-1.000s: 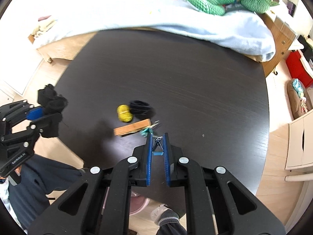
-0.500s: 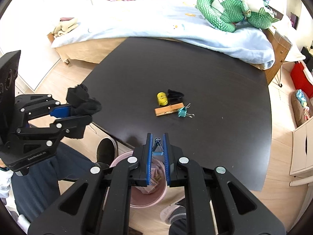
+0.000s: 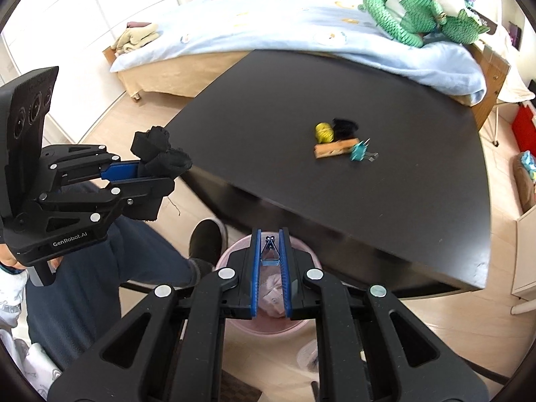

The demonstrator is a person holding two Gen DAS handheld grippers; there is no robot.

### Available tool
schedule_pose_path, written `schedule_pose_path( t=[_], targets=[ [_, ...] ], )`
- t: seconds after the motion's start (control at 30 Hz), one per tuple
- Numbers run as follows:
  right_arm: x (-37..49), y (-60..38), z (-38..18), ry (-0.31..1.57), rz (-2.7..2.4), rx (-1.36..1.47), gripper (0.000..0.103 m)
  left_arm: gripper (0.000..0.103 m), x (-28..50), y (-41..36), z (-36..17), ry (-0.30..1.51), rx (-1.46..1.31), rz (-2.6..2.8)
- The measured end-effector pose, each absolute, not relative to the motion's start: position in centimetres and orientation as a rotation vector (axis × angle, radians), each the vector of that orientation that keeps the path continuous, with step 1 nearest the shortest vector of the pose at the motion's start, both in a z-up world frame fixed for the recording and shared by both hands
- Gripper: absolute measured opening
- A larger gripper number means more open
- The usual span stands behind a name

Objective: Collect trash
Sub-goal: 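Carry both items over the pink bin and open the right gripper while the left holds the cloth, then lower the black cloth into the pink bin and open the left gripper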

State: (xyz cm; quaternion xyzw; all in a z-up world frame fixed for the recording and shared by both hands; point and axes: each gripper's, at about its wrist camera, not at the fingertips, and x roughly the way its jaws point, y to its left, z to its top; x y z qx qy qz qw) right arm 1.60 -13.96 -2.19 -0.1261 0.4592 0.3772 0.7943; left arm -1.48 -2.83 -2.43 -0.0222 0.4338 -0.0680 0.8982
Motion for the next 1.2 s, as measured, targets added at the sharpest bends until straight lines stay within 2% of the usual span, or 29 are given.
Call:
schedule_pose_path(
  t=[0.27,0.33,0.37,0.4,0.5,0.8,1.2],
  targets=[
    [1.0,-13.4,-3.0,1.001,0.841,-0.26,0.012,0.019,-2.0,-2.7,-2.9,0.909,-0.07,-0.151],
    [1.0,-13.4,-3.0,0.994,0.821,-0.273,0.029,0.019,-1.9,-2.7,-2.9,0.908,-0.07,-0.151],
    [1.0,-13.5,-3.0,0.988,0.808,-0.275,0.058,0.019,-1.9,-2.7,-2.9,0.907,-0.07,-0.152],
    [1.1,-13.7,-3.0,0.982,0.801,-0.268,0.076,0.019,-1.9,-2.8,-2.9,0.907,-0.069,-0.153],
    [1.2,-14.2,-2.8,0.97,0.777,-0.256,0.087,0.019,-2.0,-2.9,-2.9,0.909,-0.066,-0.157],
    [1.3,-16.0,-1.9,0.938,0.698,-0.232,0.093,0.019,-2.0,-3.5,-3.1,0.917,-0.063,-0.182],
    [0.9,-18.5,-0.9,0.918,0.634,-0.216,0.094,0.019,-1.9,-5.3,-3.2,0.925,-0.049,-0.23]
  ],
)
